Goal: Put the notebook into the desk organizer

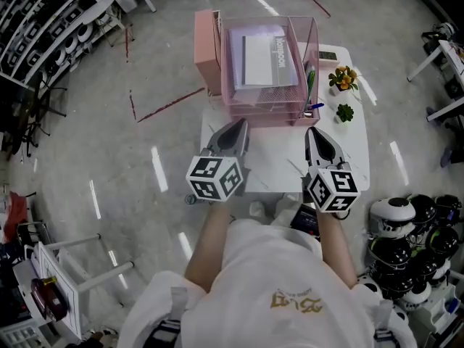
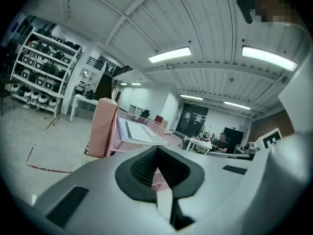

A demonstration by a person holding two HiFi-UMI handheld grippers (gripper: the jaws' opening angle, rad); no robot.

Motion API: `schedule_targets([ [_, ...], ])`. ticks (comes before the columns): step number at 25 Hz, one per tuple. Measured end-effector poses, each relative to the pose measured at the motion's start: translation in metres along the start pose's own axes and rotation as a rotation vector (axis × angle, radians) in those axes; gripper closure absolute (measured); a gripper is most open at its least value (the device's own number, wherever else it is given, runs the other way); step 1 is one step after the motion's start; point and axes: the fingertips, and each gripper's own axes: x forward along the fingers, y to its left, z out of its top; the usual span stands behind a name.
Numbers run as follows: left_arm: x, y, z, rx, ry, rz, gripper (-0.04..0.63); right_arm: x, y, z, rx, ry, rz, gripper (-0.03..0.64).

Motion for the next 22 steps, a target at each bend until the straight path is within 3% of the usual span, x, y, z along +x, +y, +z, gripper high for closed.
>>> schedule_targets([
  [22, 0.0066, 0.0069, -0.0018, -0.069, 0.002, -0.034, 0.578, 0.0056, 0.0082, 0.0019, -0.015, -0.002, 0.007, 0.605],
])
